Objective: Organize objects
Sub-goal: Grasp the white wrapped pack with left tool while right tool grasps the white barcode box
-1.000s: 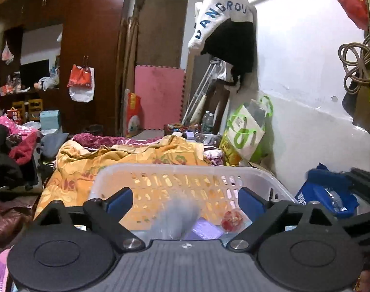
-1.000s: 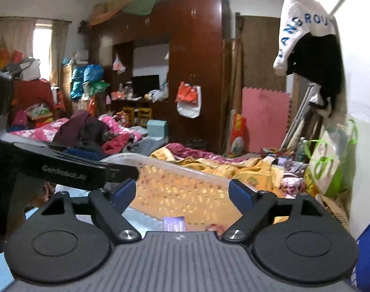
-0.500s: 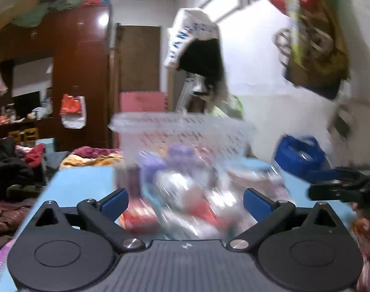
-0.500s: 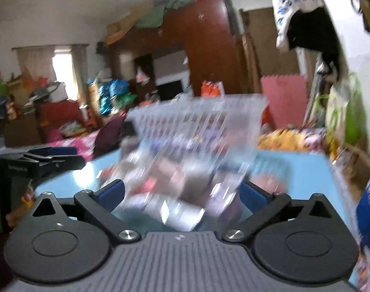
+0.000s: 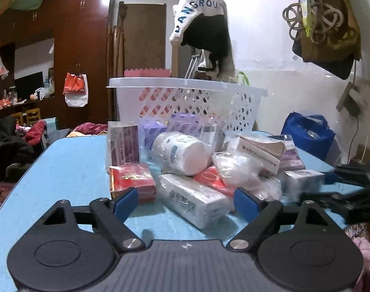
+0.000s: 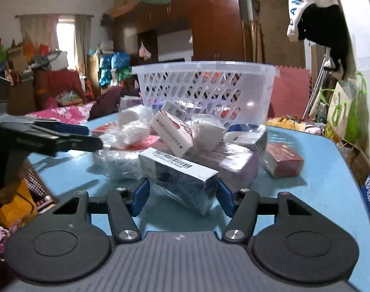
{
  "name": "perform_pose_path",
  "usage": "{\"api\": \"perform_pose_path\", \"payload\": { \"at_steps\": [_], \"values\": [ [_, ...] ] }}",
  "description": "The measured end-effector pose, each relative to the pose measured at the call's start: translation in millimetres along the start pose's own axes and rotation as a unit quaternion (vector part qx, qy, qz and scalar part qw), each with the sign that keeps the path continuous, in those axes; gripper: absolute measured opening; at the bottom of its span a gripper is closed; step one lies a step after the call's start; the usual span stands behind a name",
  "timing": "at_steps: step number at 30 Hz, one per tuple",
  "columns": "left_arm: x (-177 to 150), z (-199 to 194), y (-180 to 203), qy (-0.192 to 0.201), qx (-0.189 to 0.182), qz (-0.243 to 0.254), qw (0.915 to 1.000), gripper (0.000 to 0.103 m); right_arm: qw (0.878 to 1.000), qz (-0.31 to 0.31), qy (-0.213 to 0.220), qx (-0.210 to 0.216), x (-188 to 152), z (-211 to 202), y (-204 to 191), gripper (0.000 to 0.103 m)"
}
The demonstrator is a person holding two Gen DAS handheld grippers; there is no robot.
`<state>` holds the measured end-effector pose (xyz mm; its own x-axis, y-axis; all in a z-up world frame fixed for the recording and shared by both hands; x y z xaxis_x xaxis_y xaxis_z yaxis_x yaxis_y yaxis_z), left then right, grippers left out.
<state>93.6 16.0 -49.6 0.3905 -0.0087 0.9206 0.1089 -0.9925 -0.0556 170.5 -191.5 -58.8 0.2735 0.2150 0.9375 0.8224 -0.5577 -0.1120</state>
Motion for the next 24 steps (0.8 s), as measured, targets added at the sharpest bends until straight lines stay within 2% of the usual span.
{"api": "perform_pose_path", "payload": {
  "at_steps": [6,9,11,12,13,15,17,20,22,24],
  "values": [
    [-2.6,5.2,21.1,-0.004,-0.003,0.022,0.9997,0.089,1.0,0.004,0.011,-0.014,-0.7,-14.0,2.1,0.063],
    [-6.4,13.1,24.8,-0.002,0.045,0.042,0.9981,0.089,1.0,0.007,0.011,-0.014,-0.2,-9.3,3.2,0.063],
    [-9.1,12.6,22.0,-0.004,0.036,0.034,0.9987,0.083,1.0,0.008,0.01,-0.011,-1.9,-7.6,2.9,0.063],
    [-9.9,11.4,19.7,-0.008,0.026,0.027,0.9993,0.071,1.0,0.008,0.01,-0.011,-3.1,-6.8,2.5,0.063],
    [-10.0,9.4,17.8,-0.008,0.02,0.02,0.9996,0.052,1.0,0.009,0.01,-0.012,-3.2,-6.7,3.2,0.063],
    [-9.6,3.3,14.1,0.004,0.041,0.017,0.999,0.049,1.0,0.012,0.012,-0.013,-4.5,-9.5,5.7,0.063],
    [-10.6,-2.0,13.8,0.017,0.063,0.03,0.9974,0.049,1.0,0.013,0.014,-0.012,-3.5,-11.6,6.4,0.063],
    [-10.3,-1.1,16.5,0.018,0.072,0.028,0.9968,0.053,1.0,0.016,0.016,-0.009,-3.1,-12.2,6.9,0.063],
    [-10.4,2.8,17.6,0.016,0.086,0.028,0.9958,0.072,1.0,0.016,0.016,-0.009,-3.0,-11.7,6.3,0.063],
    [-13.5,10.4,19.2,0.003,0.099,0.039,0.9944,0.074,1.0,0.016,0.015,-0.006,-3.5,-11.6,6.4,0.063]
  ]
}}
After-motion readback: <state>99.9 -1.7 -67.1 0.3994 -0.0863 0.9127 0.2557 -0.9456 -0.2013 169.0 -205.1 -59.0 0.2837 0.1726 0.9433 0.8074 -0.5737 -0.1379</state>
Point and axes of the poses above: each gripper's, at about its wrist camera, not at the fingertips, and z roughly the way its jaws point, y to its right, x to its top, the point moved 5 cm from there along z, roughly the way its jaws point, and after that the axes turned 12 degrees about x, right-handed, at the moved point
